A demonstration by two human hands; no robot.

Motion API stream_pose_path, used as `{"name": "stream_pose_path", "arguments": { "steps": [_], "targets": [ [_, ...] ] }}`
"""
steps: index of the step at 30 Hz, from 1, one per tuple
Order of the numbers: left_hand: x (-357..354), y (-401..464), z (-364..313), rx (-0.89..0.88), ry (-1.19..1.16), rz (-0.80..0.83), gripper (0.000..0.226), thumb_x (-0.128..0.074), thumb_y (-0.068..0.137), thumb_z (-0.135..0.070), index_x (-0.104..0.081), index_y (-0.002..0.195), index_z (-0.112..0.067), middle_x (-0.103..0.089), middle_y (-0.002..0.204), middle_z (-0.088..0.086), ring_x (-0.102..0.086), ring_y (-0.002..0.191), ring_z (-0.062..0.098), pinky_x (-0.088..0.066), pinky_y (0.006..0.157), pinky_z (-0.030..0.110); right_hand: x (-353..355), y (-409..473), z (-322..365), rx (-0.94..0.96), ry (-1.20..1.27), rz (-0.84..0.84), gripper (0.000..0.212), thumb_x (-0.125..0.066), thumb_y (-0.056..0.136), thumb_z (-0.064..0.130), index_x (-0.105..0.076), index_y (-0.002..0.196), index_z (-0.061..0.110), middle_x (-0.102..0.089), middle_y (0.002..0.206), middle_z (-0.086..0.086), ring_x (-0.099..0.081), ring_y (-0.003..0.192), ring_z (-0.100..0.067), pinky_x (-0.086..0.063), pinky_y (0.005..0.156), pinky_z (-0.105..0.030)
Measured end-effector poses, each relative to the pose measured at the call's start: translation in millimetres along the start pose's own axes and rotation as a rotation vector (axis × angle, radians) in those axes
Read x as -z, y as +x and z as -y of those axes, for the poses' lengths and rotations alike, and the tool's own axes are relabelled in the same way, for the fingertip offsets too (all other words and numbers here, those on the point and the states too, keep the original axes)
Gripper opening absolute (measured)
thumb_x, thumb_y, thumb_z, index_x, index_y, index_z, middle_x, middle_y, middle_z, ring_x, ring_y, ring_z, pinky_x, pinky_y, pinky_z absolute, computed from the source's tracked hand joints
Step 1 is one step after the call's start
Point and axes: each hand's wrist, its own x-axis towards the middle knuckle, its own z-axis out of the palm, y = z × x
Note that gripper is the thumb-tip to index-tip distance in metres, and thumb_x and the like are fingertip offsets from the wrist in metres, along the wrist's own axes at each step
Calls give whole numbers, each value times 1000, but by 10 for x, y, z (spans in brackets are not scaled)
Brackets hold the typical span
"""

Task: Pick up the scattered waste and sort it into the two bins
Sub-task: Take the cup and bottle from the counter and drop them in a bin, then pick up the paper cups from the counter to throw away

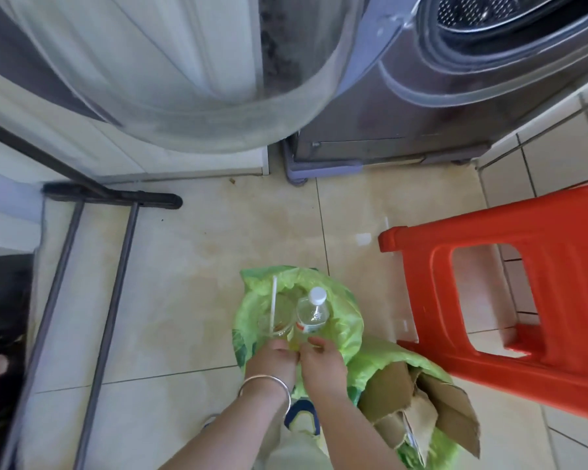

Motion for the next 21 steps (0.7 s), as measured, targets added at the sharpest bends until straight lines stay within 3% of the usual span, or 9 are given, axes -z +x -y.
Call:
{"name": "stream_pose_path", "arguments": {
  "steps": [5,9,12,15,19,21],
  "targets": [
    [458,-908,-374,-228,-109,-170,25,-50,87,-12,-66,105,-17,-70,101,4,-60,87,20,-42,72,20,441,-803,411,175,13,-23,29,-47,92,22,-55,119,16,-59,92,0,-53,85,-19,-39,72,-25],
    [825,-1632,-726,-368,-61,-194,18,-53,87,-14,-65,93,-26,-61,80,-6,-59,77,15,-38,62,17,820,-1475,806,278,30,-55,27,-46,92,21,-58,116,16,-65,103,-4,-57,90,-21,-43,76,-28],
    [1089,-2160,-1012,-443,-75,-216,18,-55,87,-14,-62,83,-30,-59,73,-12,-56,66,6,-39,51,5,1048,-2033,1128,323,87,-76,25,-47,92,21,-59,113,17,-66,108,-7,-60,99,-25,-47,85,-32],
    [1295,-2715,-1313,-511,-90,-262,28,-56,85,-12,-57,73,-37,-62,74,-10,-59,73,13,-41,60,8,1273,-2563,1419,399,150,-96,23,-48,91,19,-59,111,16,-64,102,-3,-56,91,-20,-44,78,-28],
    [1589,-3396,-1660,-616,-137,-312,20,-58,85,-13,-61,80,-32,-65,81,-4,-62,82,15,-48,80,23,1665,-3211,1853,529,198,-126,21,-48,91,17,-61,107,15,-65,98,-2,-53,86,-17,-38,72,-25],
    [1733,-3684,-1812,-663,-195,-343,25,-59,84,-13,-60,75,-37,-65,79,-7,-62,82,15,-48,83,28,1849,-3497,2048,583,206,-121,20,-48,91,17,-62,106,15,-63,96,-1,-52,86,-17,-36,73,-24]
  ]
}}
